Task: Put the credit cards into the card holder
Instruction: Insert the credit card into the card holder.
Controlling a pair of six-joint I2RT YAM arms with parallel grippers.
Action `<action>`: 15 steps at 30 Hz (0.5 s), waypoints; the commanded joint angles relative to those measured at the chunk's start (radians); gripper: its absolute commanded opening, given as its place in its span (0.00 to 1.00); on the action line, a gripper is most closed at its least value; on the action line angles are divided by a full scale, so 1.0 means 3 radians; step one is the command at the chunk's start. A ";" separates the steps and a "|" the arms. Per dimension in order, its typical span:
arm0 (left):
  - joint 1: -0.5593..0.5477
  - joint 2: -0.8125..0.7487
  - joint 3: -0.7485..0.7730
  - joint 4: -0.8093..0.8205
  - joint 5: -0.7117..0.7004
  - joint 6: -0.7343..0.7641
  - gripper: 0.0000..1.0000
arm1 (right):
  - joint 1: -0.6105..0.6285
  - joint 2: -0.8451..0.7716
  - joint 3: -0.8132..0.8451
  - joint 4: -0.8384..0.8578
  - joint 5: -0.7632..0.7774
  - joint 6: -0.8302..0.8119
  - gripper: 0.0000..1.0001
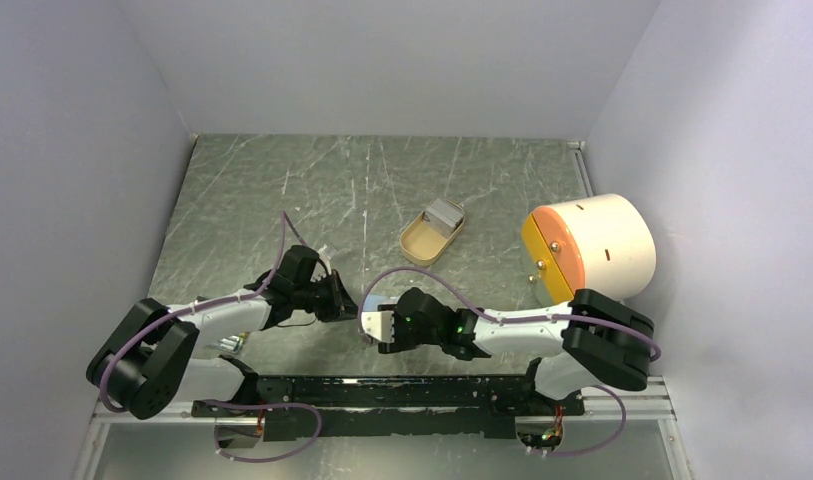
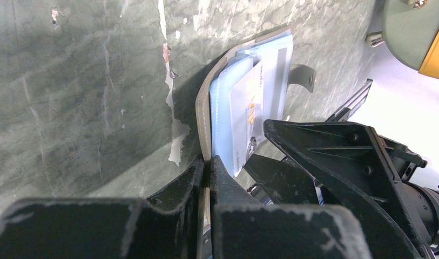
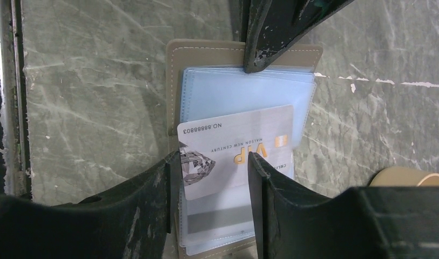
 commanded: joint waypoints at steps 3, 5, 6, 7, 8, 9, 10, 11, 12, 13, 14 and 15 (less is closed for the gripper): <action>0.0015 0.0023 -0.0041 0.0094 0.0115 0.0038 0.09 | -0.0008 0.0079 0.0130 0.0123 0.0091 0.0089 0.51; 0.0011 0.0022 -0.0041 0.0094 0.0117 0.0040 0.09 | -0.0007 0.0086 0.0140 0.0119 0.0086 0.0139 0.52; 0.0013 0.0022 -0.0042 0.0097 0.0119 0.0038 0.09 | -0.0009 0.0080 0.0135 0.0141 0.0094 0.0167 0.53; 0.0010 0.0021 -0.0046 0.0102 0.0120 0.0038 0.09 | -0.0005 0.0080 0.0129 0.0165 0.0103 0.0190 0.54; 0.0010 0.0022 -0.0050 0.0100 0.0123 0.0038 0.09 | -0.0006 0.0079 0.0126 0.0182 0.0115 0.0229 0.55; 0.0011 0.0022 -0.0047 0.0097 0.0122 0.0038 0.09 | -0.0005 0.0074 0.0130 0.0182 0.0126 0.0265 0.56; 0.0011 0.0022 -0.0042 0.0093 0.0116 0.0038 0.09 | -0.0008 0.0070 0.0135 0.0165 0.0140 0.0315 0.57; 0.0011 0.0020 -0.0042 0.0082 0.0110 0.0038 0.09 | -0.0009 0.0069 0.0152 0.0128 0.0154 0.0377 0.58; 0.0010 0.0015 -0.0043 0.0073 0.0095 0.0038 0.09 | -0.0009 0.0063 0.0178 0.0061 0.0163 0.0485 0.58; 0.0010 0.0004 -0.0040 0.0054 0.0075 0.0038 0.09 | -0.0010 0.0060 0.0212 -0.0030 0.0165 0.0580 0.59; 0.0010 -0.0001 -0.0036 0.0028 0.0059 0.0042 0.09 | -0.0006 0.0056 0.0263 -0.0155 0.0160 0.0703 0.60; 0.0011 -0.0007 -0.0025 0.0011 0.0045 0.0050 0.09 | -0.0009 0.0050 0.0325 -0.0274 0.0145 0.0820 0.61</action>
